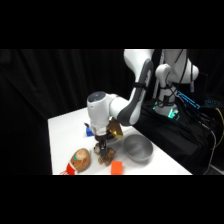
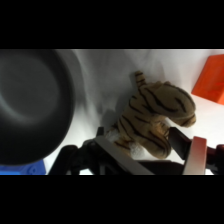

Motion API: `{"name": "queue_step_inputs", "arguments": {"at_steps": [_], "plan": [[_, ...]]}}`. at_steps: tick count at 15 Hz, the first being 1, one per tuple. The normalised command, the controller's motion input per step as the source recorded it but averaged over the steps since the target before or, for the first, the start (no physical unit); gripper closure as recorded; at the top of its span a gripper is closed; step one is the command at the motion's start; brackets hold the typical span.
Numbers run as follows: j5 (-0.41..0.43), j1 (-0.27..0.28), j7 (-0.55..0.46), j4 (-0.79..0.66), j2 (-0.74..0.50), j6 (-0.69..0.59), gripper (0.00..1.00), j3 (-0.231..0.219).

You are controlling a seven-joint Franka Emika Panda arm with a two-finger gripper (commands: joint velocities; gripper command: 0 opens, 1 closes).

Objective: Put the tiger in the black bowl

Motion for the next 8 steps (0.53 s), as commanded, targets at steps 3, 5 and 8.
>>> {"name": "queue_step_inputs", "arguments": {"at_steps": [3,5,8], "plan": [[0.089,0.187,0.10,0.24,0.25,0.08,0.35,-0.154],[0.069,0.159,0.07,0.19,0.11,0.04,0.53,-0.168],[0.060,0.113,0.05,0.14,0.06,0.03,0.75,-0.146]]}}
